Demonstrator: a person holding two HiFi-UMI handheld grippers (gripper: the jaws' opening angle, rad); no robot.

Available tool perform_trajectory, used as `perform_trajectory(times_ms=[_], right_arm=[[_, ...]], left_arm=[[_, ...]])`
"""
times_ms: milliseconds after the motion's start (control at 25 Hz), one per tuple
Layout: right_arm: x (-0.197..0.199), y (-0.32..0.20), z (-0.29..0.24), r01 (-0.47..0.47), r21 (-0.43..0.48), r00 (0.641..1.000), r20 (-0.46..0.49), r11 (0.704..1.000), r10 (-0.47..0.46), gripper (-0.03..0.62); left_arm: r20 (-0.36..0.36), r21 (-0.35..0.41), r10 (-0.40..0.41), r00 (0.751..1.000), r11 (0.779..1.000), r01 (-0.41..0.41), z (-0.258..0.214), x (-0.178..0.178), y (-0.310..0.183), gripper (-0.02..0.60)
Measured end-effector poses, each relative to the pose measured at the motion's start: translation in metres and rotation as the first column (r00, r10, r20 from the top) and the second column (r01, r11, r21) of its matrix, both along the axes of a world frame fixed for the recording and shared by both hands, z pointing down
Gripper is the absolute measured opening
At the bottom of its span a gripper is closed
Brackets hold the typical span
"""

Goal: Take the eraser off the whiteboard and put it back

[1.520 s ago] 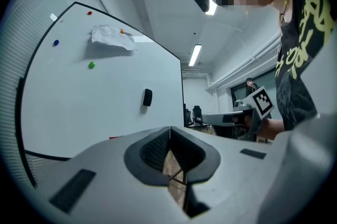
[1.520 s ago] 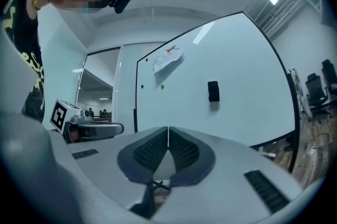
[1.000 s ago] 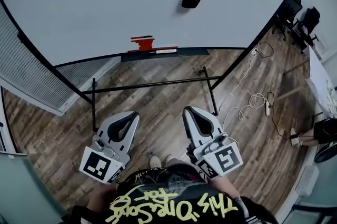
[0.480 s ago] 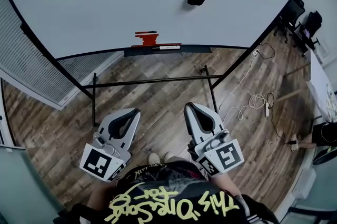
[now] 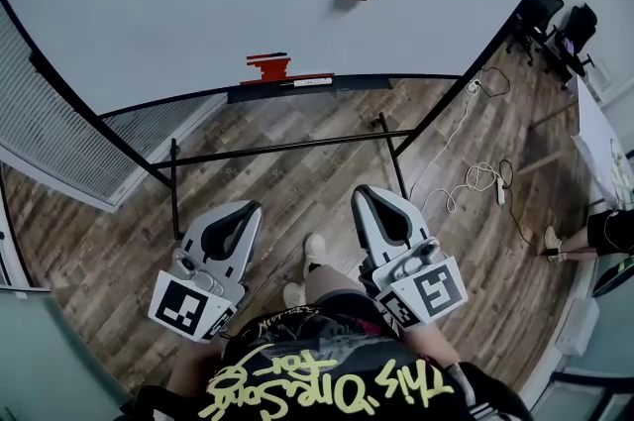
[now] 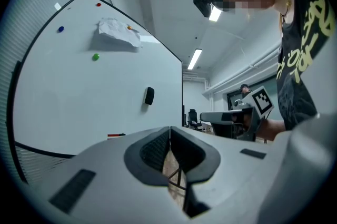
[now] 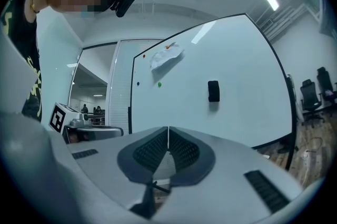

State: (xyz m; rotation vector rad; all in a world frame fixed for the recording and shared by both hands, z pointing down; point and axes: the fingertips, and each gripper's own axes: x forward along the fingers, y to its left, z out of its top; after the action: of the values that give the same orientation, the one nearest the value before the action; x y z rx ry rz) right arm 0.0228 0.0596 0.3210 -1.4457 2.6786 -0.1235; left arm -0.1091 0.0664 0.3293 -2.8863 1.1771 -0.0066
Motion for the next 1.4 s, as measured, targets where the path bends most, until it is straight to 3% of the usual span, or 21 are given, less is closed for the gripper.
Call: perform_trajectory(times_ms=[560, 1400], right_arm=[[0.006, -0.027, 0.003, -0.007, 0.001, 1.0, 0.026, 1.0, 0.007, 0.011], [0.022, -0.161, -0.007, 0.022, 0.018, 0.999, 0.035, 1.0, -0.022, 0.011]], left_arm=[[0.01, 0.001, -0.01, 1.0, 1.0, 0.01, -0.001, 0.004, -0.022, 0.011], [0.019, 0.013, -0.068, 0.998, 0.998, 0.067, -0.009, 0.011, -0.149, 0.011]])
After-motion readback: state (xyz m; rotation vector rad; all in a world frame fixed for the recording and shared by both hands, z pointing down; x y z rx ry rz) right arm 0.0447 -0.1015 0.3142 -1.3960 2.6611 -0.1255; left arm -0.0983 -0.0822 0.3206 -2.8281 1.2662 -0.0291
